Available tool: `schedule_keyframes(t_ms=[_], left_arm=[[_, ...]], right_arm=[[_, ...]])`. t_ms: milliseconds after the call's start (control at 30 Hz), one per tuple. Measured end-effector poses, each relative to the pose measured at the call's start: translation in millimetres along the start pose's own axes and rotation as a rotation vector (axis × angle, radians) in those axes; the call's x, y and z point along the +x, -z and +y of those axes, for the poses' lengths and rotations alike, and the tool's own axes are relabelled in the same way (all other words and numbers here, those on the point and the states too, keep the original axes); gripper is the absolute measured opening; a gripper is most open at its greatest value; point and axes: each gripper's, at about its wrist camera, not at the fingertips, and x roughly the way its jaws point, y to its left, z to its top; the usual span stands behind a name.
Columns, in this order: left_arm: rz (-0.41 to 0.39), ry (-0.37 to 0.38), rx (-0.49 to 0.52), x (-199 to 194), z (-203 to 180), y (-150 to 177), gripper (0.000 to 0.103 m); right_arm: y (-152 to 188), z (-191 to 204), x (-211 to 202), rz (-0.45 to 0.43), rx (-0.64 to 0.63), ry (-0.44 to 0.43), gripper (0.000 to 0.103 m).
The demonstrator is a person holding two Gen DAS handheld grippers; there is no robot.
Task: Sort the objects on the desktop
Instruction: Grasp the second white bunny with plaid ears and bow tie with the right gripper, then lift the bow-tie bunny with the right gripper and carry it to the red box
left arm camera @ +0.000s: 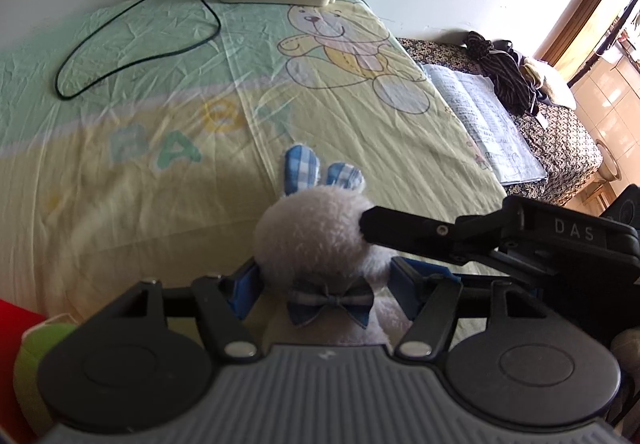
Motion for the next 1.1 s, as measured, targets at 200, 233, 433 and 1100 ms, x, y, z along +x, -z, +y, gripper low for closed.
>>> schedule_keyframes(t_ms=[200, 233, 433, 1100], left_arm=[[0.013, 0.012, -0.002, -6, -4, 3, 0.067], [0.015, 0.019, 0.0, -9, -6, 4, 0.066], [0.024, 0.069, 0.042, -25, -28, 17, 0.065], [-0.021, 0.145, 0.19, -113, -46, 101, 0.065]], right_arm=[[0, 0, 3, 0.024, -0.004, -0.003, 0.053], [0, -1, 3, 0.036, -0.002, -0.005, 0.053], [3, 1, -16, 0.037, 0.015, -0.002, 0.05], [81, 23, -102, 0.067, -0.071, 0.052, 0.049]])
